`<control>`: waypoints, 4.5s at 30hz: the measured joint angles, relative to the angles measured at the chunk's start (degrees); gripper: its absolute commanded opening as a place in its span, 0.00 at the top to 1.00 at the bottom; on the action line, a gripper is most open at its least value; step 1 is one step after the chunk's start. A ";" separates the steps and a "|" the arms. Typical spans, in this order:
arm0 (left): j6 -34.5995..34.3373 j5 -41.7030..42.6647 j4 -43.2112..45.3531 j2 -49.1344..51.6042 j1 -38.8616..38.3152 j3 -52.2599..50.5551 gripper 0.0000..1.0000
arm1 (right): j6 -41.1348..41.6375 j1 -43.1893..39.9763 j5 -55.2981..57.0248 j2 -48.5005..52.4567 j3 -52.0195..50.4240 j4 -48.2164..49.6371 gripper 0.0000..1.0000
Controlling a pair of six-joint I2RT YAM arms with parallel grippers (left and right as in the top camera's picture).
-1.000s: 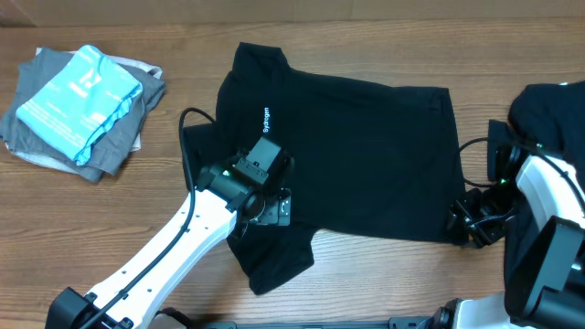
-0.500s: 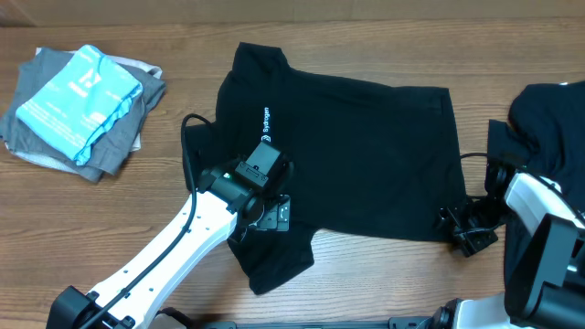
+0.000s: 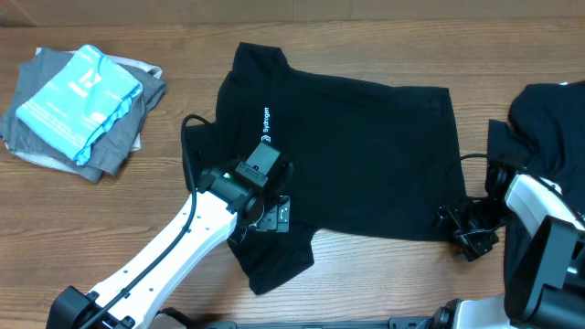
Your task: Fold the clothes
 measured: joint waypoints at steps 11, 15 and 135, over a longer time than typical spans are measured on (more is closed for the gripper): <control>0.00 0.87 0.00 0.00 0.00 0.00 0.00 | 0.07 0.02 0.22 -0.04 0.00 -0.22 0.21; 0.02 0.87 0.00 0.00 0.00 0.00 0.00 | 0.15 -0.02 0.31 -0.07 0.00 -0.61 0.12; 0.00 0.90 1.07 0.00 0.00 0.00 0.00 | -2.93 -6.71 1.81 -4.83 -3.52 -2.08 0.00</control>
